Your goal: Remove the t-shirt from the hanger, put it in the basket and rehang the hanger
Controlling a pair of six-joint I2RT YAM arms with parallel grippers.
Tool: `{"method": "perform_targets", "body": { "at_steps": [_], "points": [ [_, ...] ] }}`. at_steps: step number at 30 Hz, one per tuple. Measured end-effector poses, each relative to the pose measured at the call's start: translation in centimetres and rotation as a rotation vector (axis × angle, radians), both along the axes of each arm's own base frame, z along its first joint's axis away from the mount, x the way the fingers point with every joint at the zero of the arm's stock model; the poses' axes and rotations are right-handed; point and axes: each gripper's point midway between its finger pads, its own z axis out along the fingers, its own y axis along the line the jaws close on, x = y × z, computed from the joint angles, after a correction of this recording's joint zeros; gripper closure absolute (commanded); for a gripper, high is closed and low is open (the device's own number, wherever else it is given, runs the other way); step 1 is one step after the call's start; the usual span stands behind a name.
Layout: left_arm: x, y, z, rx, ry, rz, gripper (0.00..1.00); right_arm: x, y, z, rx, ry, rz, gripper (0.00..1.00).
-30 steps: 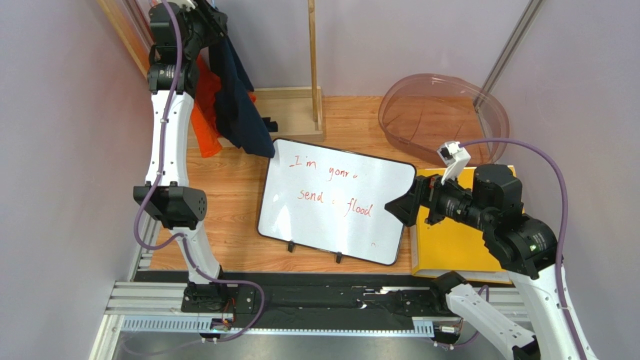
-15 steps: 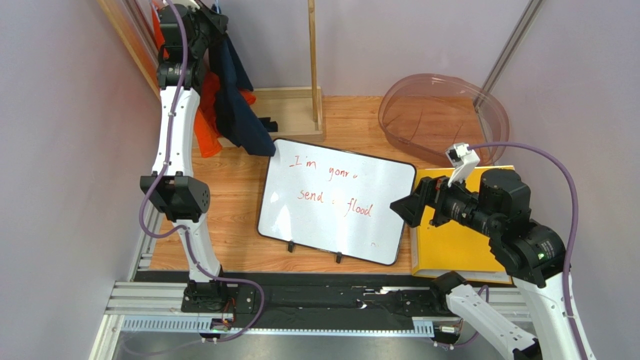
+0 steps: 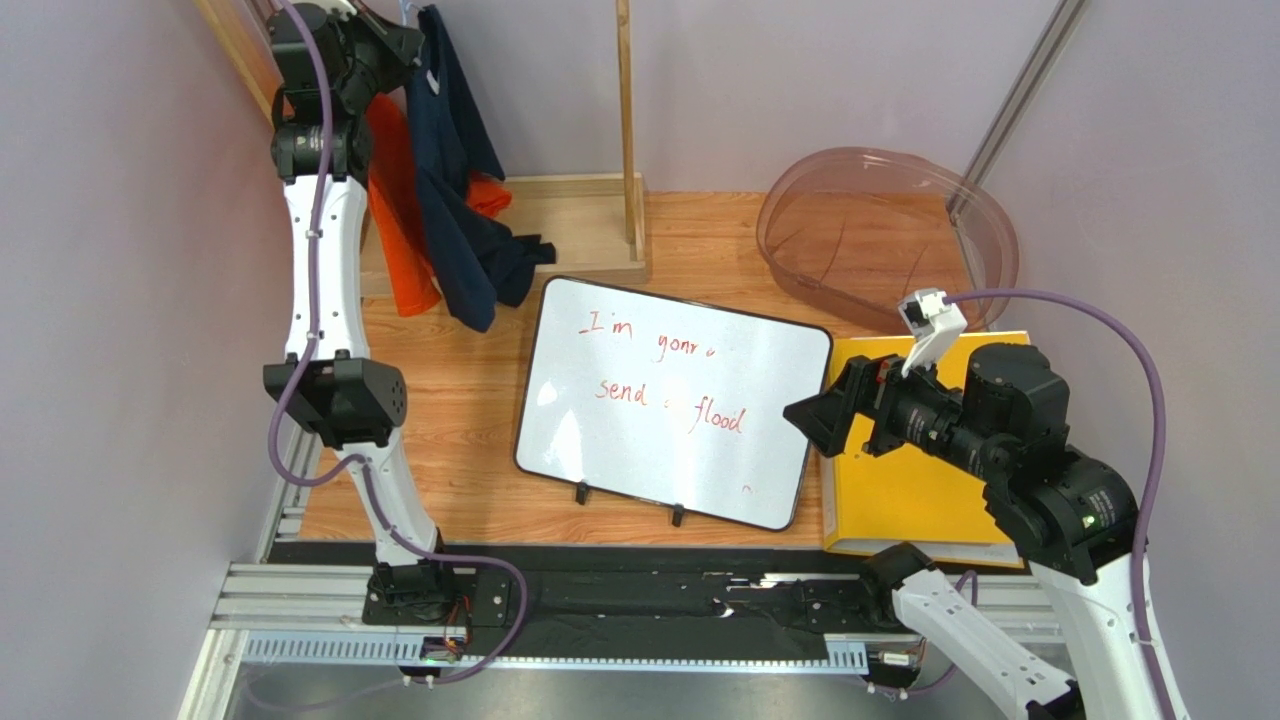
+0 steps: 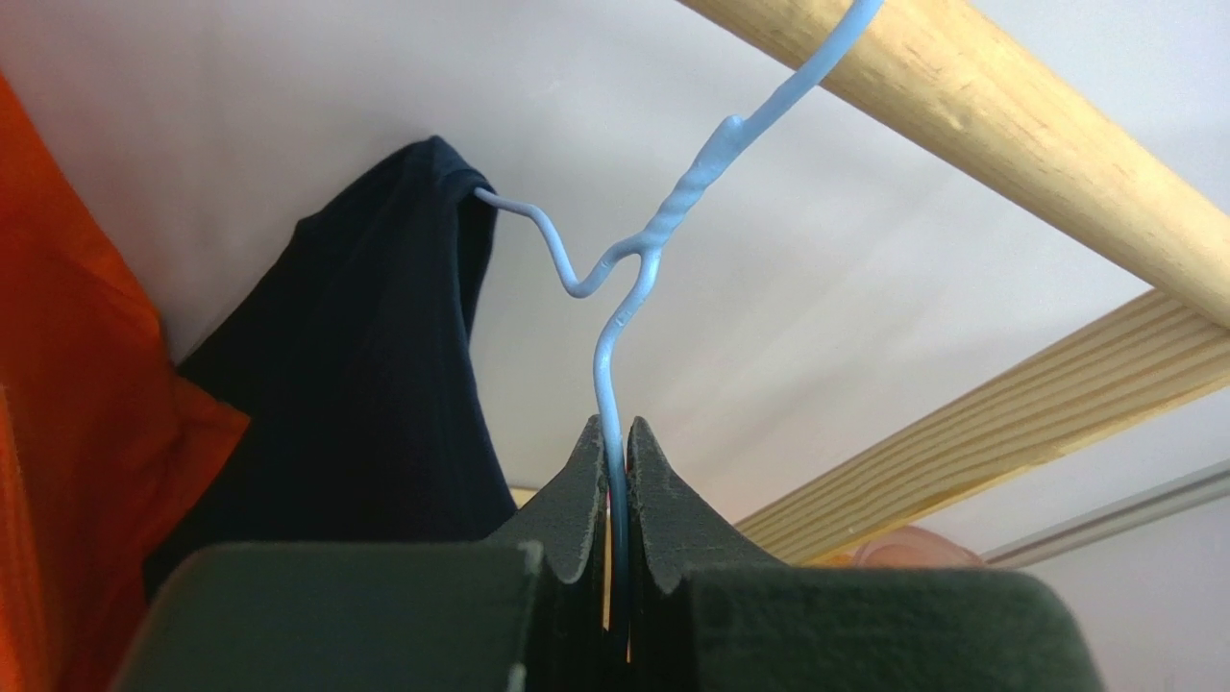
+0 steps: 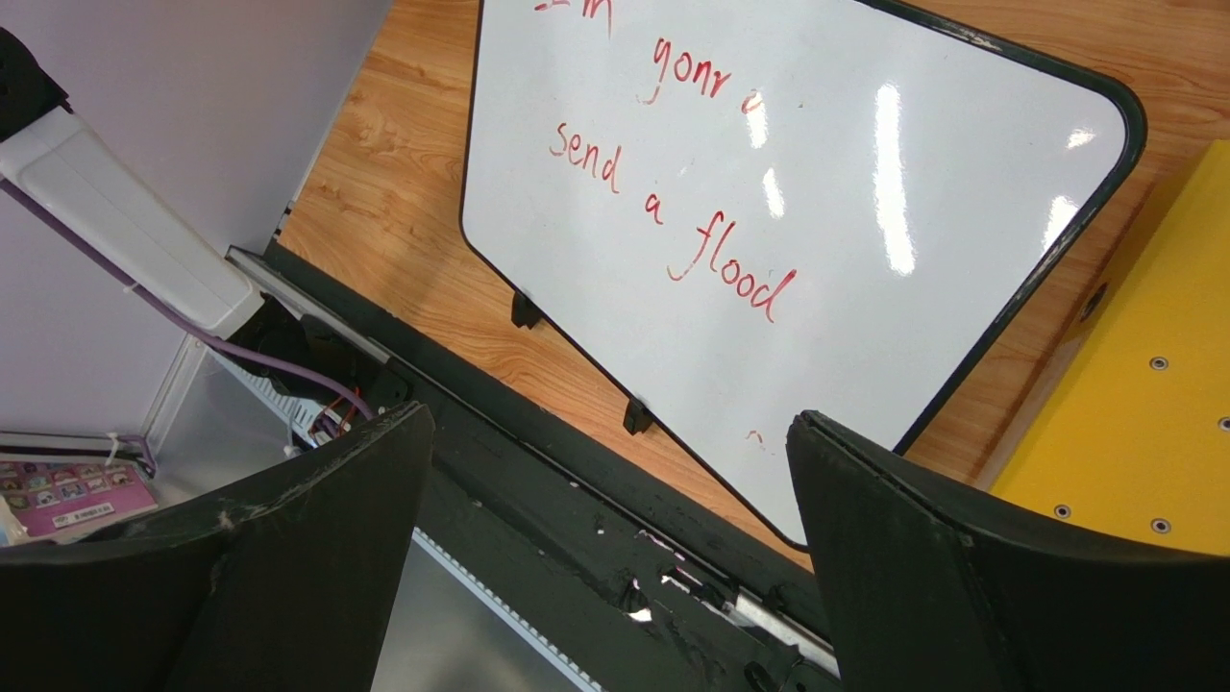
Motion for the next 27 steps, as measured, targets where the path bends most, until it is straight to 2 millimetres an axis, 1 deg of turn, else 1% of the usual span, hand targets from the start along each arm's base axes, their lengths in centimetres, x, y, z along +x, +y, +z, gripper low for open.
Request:
{"method": "perform_targets", "body": {
  "at_steps": [3,5,10,12,14,18,21,25,27],
  "points": [
    [-0.8,-0.2,0.7,0.002,-0.005,-0.016,1.0,0.0,0.0,0.0,0.0,0.0,0.001,0.0],
    [-1.6,-0.3,1.4,0.005,-0.015,-0.026,1.0,0.0,0.0,0.0,0.001,0.0,0.001,0.0],
    [-4.9,-0.8,4.2,0.025,-0.042,-0.041,1.0,-0.1,0.1,0.0,0.004,0.001,0.008,0.0],
    [-6.8,-0.9,5.5,0.04,-0.06,-0.038,1.0,-0.1,0.2,0.0,0.005,0.001,0.011,0.0],
    [-8.6,-0.8,6.5,0.055,-0.072,-0.026,1.0,-0.2,0.2,0.0,0.006,0.003,0.016,0.0],
    [-13.2,-0.5,7.8,0.097,-0.078,0.007,1.0,-0.3,0.5,-0.1,0.011,0.01,0.033,0.0],
    [-16.5,-0.5,7.8,0.122,-0.071,0.022,1.0,-0.2,0.8,-0.2,0.014,0.021,0.046,0.0],
    [-21.3,-0.3,7.1,0.166,-0.051,0.051,1.0,0.2,1.5,-0.6,0.013,0.053,0.073,0.0],
    [-23.6,0.0,7.5,0.194,-0.056,0.076,1.0,0.5,1.9,-0.8,0.015,0.066,0.085,0.0]
  ]
}}
